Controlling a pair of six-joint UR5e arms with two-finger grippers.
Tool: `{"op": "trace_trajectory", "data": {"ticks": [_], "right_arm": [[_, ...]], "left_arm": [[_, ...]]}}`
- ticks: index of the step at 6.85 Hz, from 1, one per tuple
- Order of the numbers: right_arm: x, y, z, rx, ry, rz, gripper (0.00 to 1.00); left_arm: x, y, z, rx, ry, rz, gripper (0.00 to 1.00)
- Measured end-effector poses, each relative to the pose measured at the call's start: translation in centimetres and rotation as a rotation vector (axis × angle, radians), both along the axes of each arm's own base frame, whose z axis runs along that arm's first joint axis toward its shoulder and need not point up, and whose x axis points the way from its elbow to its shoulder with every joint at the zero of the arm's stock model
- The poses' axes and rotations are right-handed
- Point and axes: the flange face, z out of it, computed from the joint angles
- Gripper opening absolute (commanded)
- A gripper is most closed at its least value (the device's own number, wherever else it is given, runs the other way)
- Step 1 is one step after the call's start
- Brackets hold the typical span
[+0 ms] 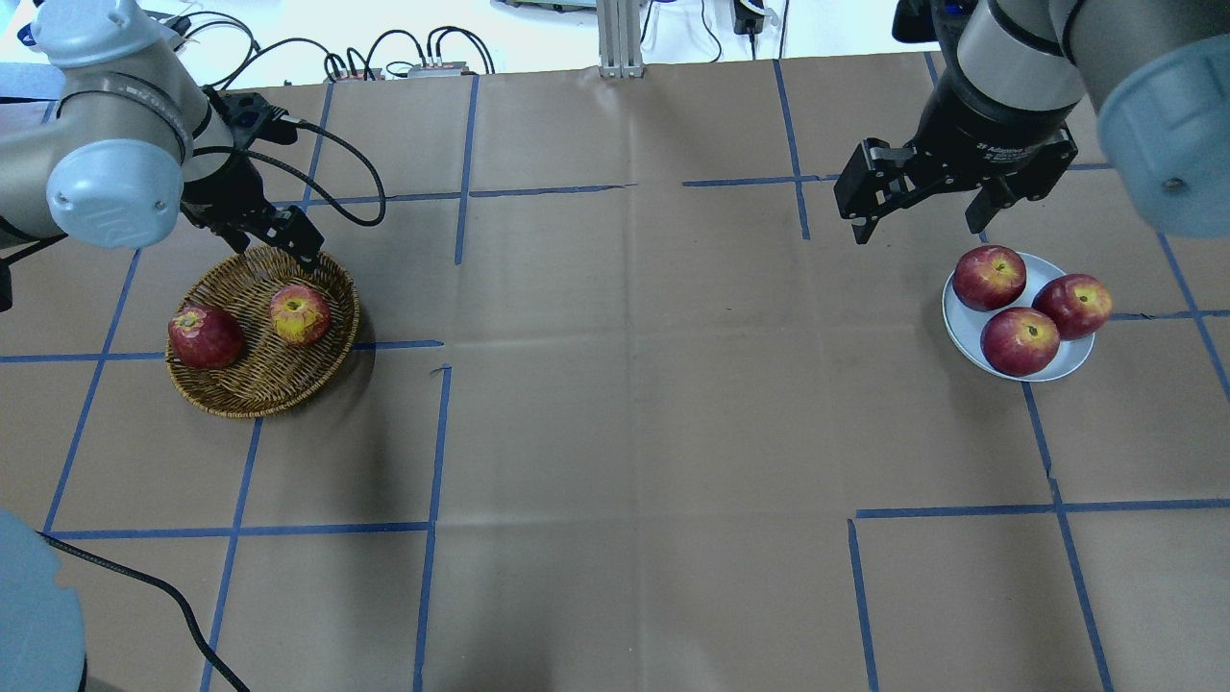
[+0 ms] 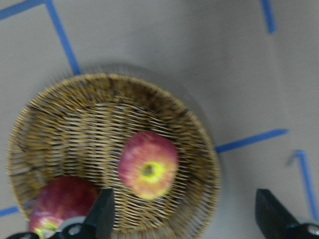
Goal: Transfer apple from basket to plate
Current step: 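Lower the left gripper onto the yellow-red apple in the basket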
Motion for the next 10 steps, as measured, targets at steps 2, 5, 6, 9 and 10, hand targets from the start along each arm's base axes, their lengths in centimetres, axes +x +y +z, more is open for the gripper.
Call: {"op": "trace_trajectory", "data": {"ticks": [2, 5, 6, 9, 10], "right_arm": [[0.0, 0.1, 0.1, -0.001, 0.003, -0.001, 1.0], [-0.1, 0.2, 0.2, -0.003, 0.005, -0.001, 1.0], [-0.1, 0.2, 0.2, -0.003, 0.005, 0.0, 1.0], [0.0, 0.3, 0.2, -0.002, 0.007, 0.001, 1.0], [0.1, 0.3, 0.2, -0.001, 0.007, 0.001, 1.0]], "left_arm": [[1.3, -0.4, -2.4, 0.022, -0.022, -0.032, 0.98], [1.5, -0.2, -4.6, 0.092, -0.003, -0.038, 0.98], [1.5, -0.2, -5.2, 0.108, 0.004, -0.037, 0.98], [1.5, -0.4, -8.1, 0.16, 0.022, -0.033, 0.98], [1.4, -0.3, -8.9, 0.175, 0.027, -0.033, 0.98]]}}
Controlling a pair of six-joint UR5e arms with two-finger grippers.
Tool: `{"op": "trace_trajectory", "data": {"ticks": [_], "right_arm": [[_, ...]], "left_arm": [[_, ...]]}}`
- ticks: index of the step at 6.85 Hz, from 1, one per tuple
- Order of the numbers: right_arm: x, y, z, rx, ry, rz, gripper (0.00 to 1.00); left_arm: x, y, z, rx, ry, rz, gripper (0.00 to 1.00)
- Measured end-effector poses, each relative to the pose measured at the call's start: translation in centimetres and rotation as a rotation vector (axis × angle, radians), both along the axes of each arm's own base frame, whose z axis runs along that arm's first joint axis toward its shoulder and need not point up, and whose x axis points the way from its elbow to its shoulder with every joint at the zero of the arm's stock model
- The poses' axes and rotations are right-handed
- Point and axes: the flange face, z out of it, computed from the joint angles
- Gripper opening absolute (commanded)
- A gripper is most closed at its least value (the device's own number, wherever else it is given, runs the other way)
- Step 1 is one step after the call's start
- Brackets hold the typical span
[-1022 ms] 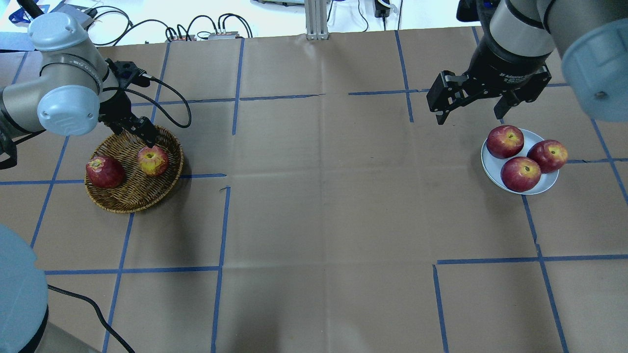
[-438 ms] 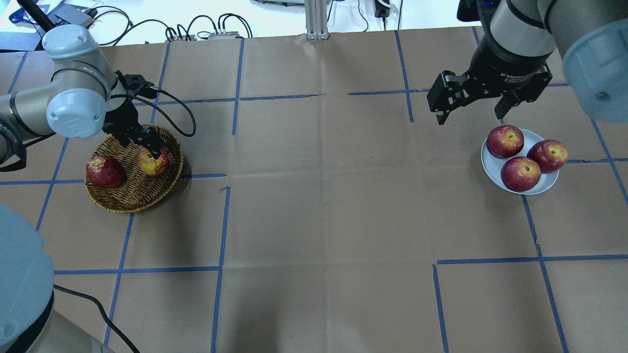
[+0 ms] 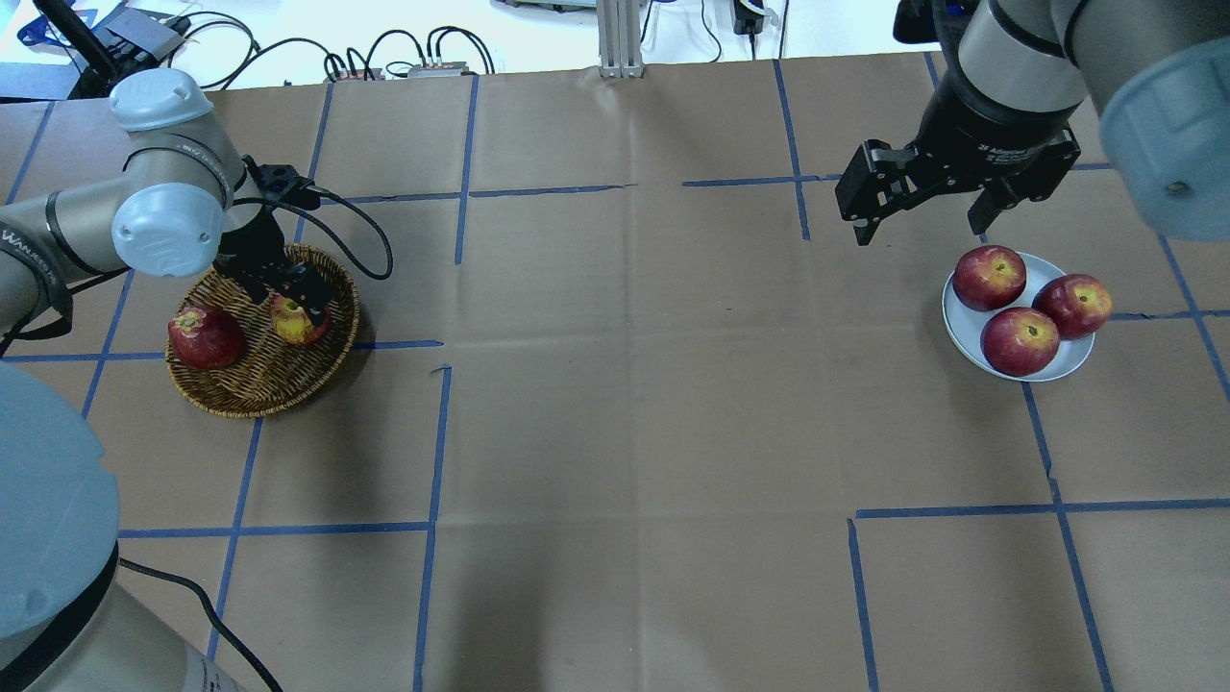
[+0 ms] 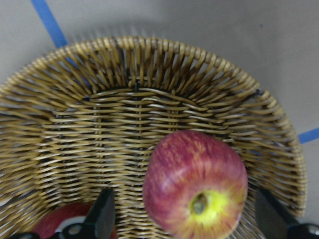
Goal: Transfer apple from basket to plate
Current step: 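Lower the left gripper onto the yellow-red apple in the basket, then close the left gripper on the yellow-red apple and lift it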
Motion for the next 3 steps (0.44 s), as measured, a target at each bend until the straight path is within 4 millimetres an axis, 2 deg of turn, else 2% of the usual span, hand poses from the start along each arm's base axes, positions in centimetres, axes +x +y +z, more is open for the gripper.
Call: {"op": "trace_trajectory", "data": {"ticks": [3], "right_arm": [[0.0, 0.0, -0.09, 0.002, 0.0, 0.0, 1.0]], "left_arm": [[-0.11, 0.29, -1.48, 0.018, 0.007, -0.001, 0.98]]}}
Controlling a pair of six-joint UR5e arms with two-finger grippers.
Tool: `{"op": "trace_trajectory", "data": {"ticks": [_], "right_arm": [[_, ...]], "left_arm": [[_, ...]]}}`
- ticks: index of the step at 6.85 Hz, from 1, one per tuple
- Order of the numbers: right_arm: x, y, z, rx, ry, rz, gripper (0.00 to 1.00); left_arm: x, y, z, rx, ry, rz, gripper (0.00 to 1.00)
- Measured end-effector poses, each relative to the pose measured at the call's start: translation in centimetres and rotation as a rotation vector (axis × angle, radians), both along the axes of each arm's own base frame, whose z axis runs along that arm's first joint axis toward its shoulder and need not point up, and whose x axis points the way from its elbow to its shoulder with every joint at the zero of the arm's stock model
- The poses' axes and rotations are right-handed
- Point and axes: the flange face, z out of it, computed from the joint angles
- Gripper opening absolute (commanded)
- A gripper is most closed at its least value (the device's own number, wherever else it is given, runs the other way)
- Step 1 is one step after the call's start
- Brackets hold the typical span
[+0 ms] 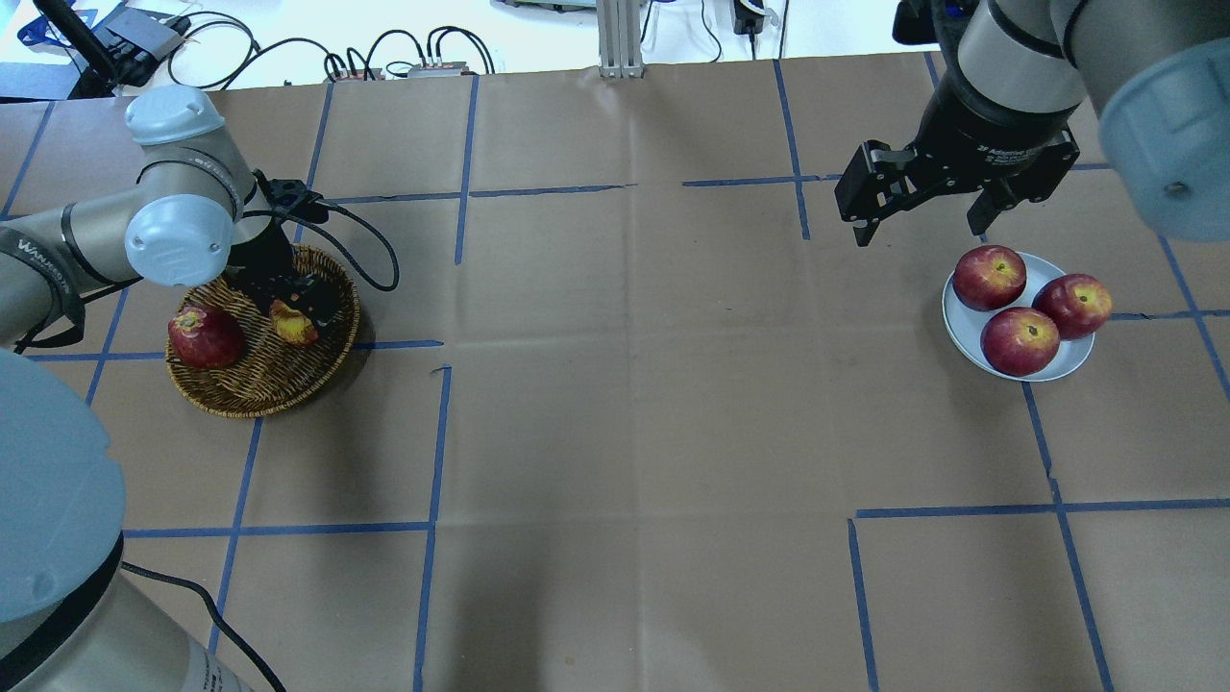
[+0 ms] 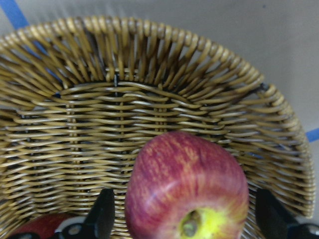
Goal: Transfer apple from basket to plate
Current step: 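Close the left gripper on the yellow-red apple and lift it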
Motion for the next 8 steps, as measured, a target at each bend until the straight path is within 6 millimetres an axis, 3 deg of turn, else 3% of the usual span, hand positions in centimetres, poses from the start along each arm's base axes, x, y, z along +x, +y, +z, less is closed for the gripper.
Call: {"op": "trace_trajectory", "data": {"ticks": [1, 2, 4, 5, 8], "right_arm": [[0.0, 0.0, -0.1, 0.002, 0.001, -0.001, 1.0], [-0.1, 0.0, -0.1, 0.004, 0.002, -0.002, 1.0], [-0.1, 0.1, -0.1, 0.005, 0.002, -0.001, 1.0], [0.0, 0.1, 0.0, 0.003, 0.0, 0.0, 1.0], [0.2, 0.3, 0.2, -0.002, -0.003, 0.001, 1.0]], "left_arm": [[0.0, -0.1, -0.3, 0.0, 0.001, 0.0, 0.98], [0.1, -0.1, -0.5, 0.003, 0.002, 0.0, 0.88], [0.1, -0.2, -0.6, 0.0, -0.001, 0.001, 0.54], [0.1, -0.2, -0.6, -0.001, -0.002, 0.001, 0.47], [-0.3, -0.9, 0.6, -0.028, -0.001, -0.006, 0.44]]}}
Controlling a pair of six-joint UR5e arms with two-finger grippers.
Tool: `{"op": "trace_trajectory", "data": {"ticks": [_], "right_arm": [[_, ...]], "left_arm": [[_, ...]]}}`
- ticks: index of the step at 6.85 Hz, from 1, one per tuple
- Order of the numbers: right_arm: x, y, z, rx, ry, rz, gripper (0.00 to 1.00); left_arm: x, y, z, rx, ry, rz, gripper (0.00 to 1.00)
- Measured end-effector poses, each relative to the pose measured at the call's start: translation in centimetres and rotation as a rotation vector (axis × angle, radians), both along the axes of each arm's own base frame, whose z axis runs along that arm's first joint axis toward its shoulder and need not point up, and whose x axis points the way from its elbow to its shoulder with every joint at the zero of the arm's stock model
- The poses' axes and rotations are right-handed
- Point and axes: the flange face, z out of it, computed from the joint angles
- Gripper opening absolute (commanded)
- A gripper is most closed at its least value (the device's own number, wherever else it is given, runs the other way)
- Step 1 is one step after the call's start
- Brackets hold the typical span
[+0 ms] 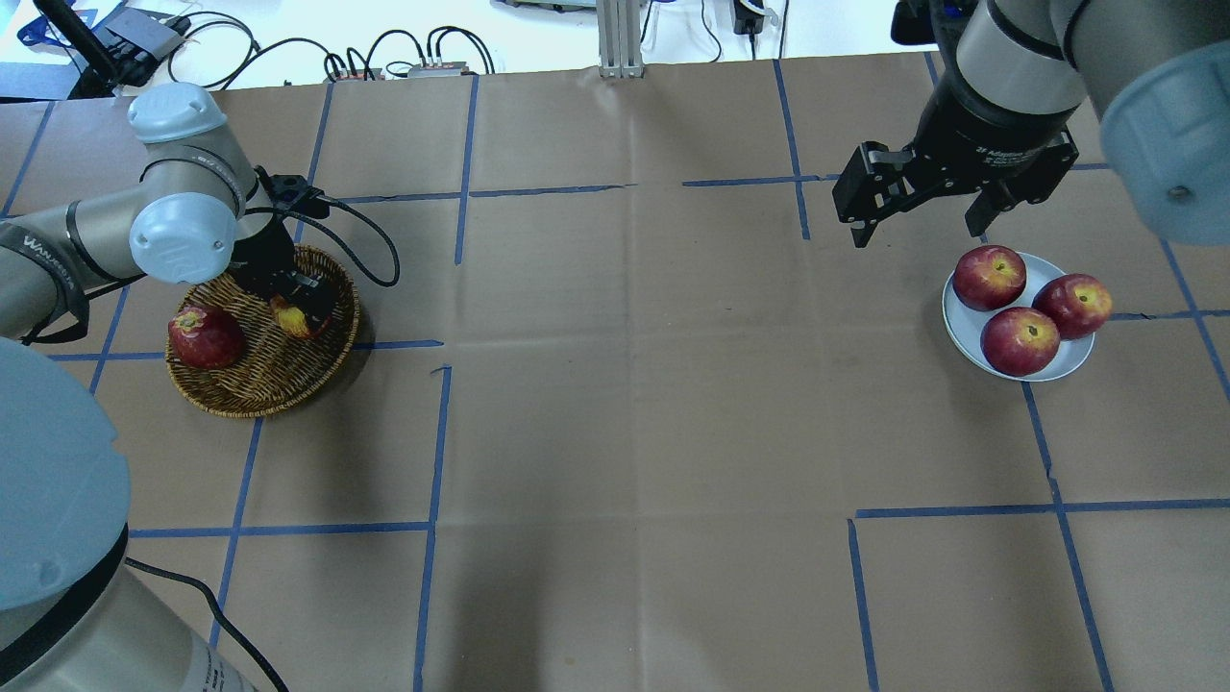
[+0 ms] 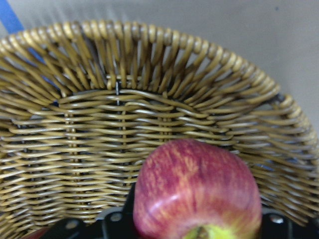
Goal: Transfer apple from basket to plate
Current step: 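Close the left gripper on the yellow-red apple and lift it, then carry the apple with the left gripper toward the table center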
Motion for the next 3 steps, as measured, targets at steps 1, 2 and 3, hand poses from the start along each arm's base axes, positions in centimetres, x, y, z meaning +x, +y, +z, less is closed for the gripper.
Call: {"op": "trace_trajectory", "data": {"ticks": [1, 2, 3], "right_arm": [[0.0, 0.0, -0.1, 0.002, 0.001, 0.0, 1.0], [0.0, 0.0, -0.2, 0.004, 0.001, 0.001, 1.0], [0.0, 0.0, -0.2, 0.006, 0.001, 0.001, 1.0]], "left_arm": [[-1.1, -0.2, 1.3, -0.024, 0.006, -0.009, 0.44], [-3.2, -0.2, 2.8, -0.05, 0.007, -0.015, 0.44], [-6.7, 0.0, 4.6, -0.08, -0.003, 0.003, 0.44]]}}
